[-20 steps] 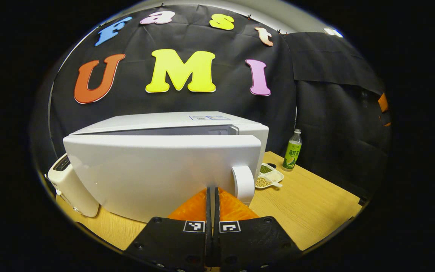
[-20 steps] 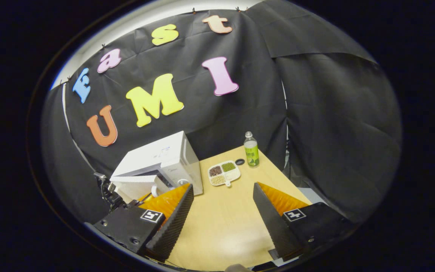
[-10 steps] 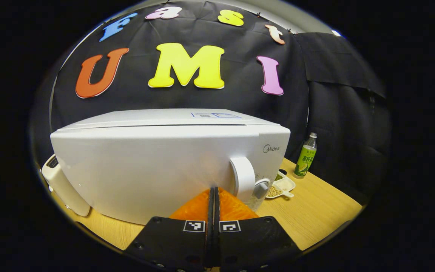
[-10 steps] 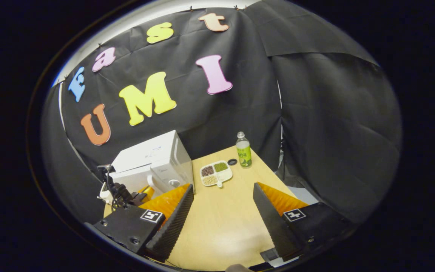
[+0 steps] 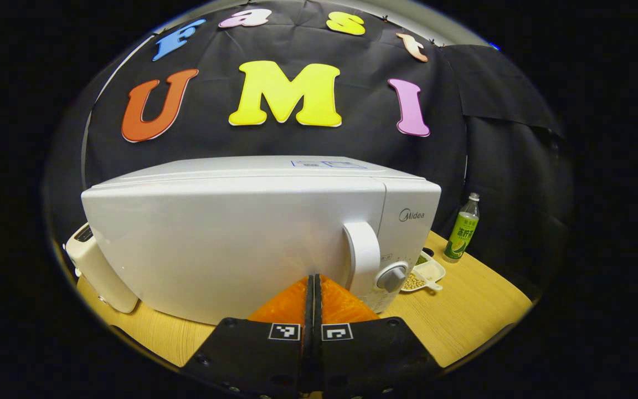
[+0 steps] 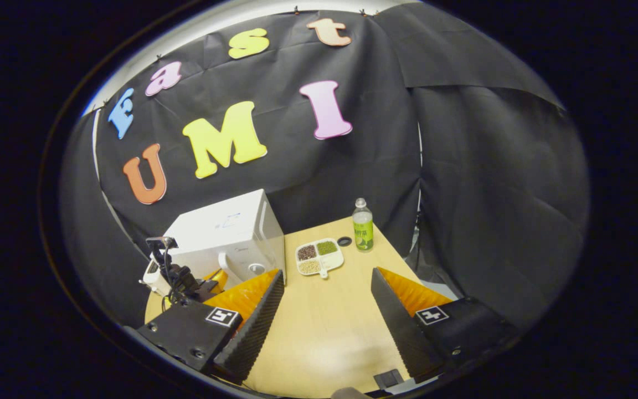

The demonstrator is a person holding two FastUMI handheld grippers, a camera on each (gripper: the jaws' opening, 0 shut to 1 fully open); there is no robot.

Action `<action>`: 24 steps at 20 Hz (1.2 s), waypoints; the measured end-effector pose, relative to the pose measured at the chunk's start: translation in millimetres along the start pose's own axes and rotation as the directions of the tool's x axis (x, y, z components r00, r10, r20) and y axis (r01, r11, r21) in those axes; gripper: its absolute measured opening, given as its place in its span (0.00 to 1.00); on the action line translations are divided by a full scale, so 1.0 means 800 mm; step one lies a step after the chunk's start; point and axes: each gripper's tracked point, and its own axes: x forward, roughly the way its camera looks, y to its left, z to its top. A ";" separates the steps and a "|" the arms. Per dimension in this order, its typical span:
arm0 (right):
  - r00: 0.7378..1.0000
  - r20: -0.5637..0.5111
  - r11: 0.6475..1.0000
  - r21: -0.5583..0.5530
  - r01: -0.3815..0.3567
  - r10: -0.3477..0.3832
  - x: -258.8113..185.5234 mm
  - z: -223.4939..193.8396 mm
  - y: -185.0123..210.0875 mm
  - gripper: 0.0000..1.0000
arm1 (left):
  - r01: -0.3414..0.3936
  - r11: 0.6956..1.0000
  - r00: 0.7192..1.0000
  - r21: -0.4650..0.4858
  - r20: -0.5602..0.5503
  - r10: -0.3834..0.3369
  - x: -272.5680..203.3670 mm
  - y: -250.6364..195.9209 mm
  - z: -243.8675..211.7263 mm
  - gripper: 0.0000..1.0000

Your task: Open the microwave oven with the left hand, put the food in, and close the microwave oven.

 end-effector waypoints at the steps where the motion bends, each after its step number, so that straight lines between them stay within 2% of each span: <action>1: 1.000 0.009 1.000 -0.008 -0.006 0.006 -0.003 0.002 0.004 1.00 | 0.009 1.000 1.000 -0.009 0.002 -0.009 -0.007 0.000 0.001 0.00; 2: 1.000 0.019 1.000 -0.015 -0.012 0.013 -0.004 0.005 0.007 1.00 | 0.023 1.000 1.000 -0.016 -0.004 -0.023 -0.015 -0.001 -0.001 0.01; 4: 0.999 0.035 0.999 -0.029 -0.019 0.020 -0.005 0.010 0.010 1.00 | 0.014 1.000 1.000 -0.007 -0.020 -0.014 -0.036 0.006 -0.006 0.65; 5: 0.999 0.043 0.999 -0.033 -0.023 0.024 -0.007 0.012 0.012 0.91 | -0.027 1.000 0.999 0.010 -0.023 0.028 -0.038 0.018 -0.008 0.97; 6: 0.998 0.051 0.999 -0.035 -0.027 0.029 -0.009 0.015 0.015 1.00 | -0.045 0.999 0.998 0.017 -0.035 0.045 -0.051 0.022 -0.006 0.95; 12: 0.993 0.107 0.997 -0.067 -0.049 0.056 -0.031 0.029 0.025 1.00 | -0.066 0.997 0.997 0.032 0.053 0.064 -0.142 0.023 0.063 0.95; 13: 0.991 0.122 0.996 -0.075 -0.052 0.061 -0.036 0.033 0.027 0.91 | -0.066 0.997 0.996 0.028 0.068 0.064 -0.161 0.022 0.075 0.95; 14: 0.989 0.135 0.995 -0.084 -0.054 0.065 -0.041 0.035 0.029 0.92 | -0.073 0.997 0.994 0.030 0.084 0.070 -0.178 0.024 0.088 0.95; 15: 0.986 0.150 0.994 -0.096 -0.059 0.073 -0.046 0.037 0.032 1.00 | -0.084 0.996 0.992 0.037 0.093 0.080 -0.195 0.025 0.097 0.95; 16: 0.983 0.168 0.992 -0.108 -0.062 0.080 -0.052 0.042 0.036 1.00 | -0.099 0.994 0.991 0.047 0.100 0.094 -0.212 0.028 0.106 0.95; 17: 0.979 0.184 0.991 -0.117 -0.064 0.085 -0.057 0.045 0.037 0.91 | -0.107 0.993 0.988 0.057 0.115 0.100 -0.230 0.029 0.117 0.95; 18: 0.975 0.202 0.990 -0.124 -0.066 0.090 -0.063 0.049 0.039 1.00 | -0.112 0.992 0.986 0.055 0.126 0.105 -0.247 0.030 0.124 0.95; 20: 0.968 0.232 0.988 -0.137 -0.066 0.097 -0.073 0.055 0.044 1.00 | -0.119 0.993 0.984 0.027 0.137 0.114 -0.284 0.030 0.137 0.95; 21: 0.963 0.248 0.987 -0.143 -0.069 0.104 -0.080 0.056 0.048 0.91 | -0.130 0.991 0.982 0.015 0.143 0.126 -0.302 0.033 0.144 0.95; 22: 0.959 0.263 0.986 -0.154 -0.071 0.110 -0.086 0.059 0.053 0.91 | -0.136 0.991 0.979 0.011 0.153 0.133 -0.317 0.034 0.153 0.84; 23: 0.956 0.270 0.984 -0.162 -0.074 0.116 -0.090 0.058 0.057 1.00 | -0.148 0.989 0.977 0.006 0.159 0.145 -0.335 0.037 0.157 0.95; 24: 0.950 0.284 0.982 -0.169 -0.082 0.128 -0.097 0.058 0.063 0.92 | -0.158 0.988 0.975 0.003 0.158 0.155 -0.350 0.040 0.162 0.84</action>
